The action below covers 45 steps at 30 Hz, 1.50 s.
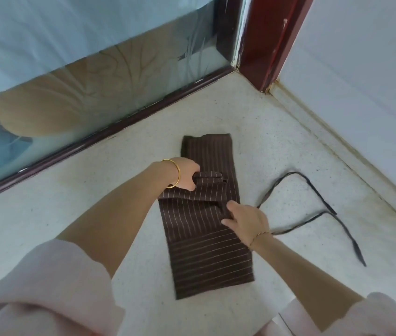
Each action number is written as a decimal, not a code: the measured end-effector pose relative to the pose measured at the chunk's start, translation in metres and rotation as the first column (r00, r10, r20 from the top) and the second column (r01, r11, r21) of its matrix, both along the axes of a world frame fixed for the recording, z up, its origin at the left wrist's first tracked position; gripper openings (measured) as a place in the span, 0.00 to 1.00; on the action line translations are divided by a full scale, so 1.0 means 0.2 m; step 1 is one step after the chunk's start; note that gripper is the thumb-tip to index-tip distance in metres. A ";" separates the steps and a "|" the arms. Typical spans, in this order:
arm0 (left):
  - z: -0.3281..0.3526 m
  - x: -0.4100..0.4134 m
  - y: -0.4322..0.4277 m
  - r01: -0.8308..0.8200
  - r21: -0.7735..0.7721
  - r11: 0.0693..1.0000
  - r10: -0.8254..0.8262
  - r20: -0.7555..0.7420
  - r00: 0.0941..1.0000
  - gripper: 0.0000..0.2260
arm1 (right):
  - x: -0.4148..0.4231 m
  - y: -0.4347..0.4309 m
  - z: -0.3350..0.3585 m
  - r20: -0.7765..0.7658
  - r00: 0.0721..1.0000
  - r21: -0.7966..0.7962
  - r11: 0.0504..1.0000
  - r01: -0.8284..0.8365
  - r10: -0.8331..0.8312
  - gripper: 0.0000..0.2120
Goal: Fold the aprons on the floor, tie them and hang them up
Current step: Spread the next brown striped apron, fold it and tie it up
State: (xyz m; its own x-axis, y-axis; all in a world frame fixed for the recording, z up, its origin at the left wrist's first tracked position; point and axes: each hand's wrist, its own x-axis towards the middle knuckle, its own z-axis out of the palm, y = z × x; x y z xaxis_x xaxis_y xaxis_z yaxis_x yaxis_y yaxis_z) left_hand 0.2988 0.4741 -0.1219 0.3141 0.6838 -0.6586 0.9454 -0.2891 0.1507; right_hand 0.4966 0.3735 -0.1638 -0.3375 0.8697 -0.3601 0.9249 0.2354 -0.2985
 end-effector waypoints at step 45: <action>-0.22 -0.12 0.23 -0.252 0.474 0.844 0.147 0.246 0.958 0.15 | 0.10 0.18 0.01 0.043 0.987 -0.223 0.961 0.162 -0.156 0.10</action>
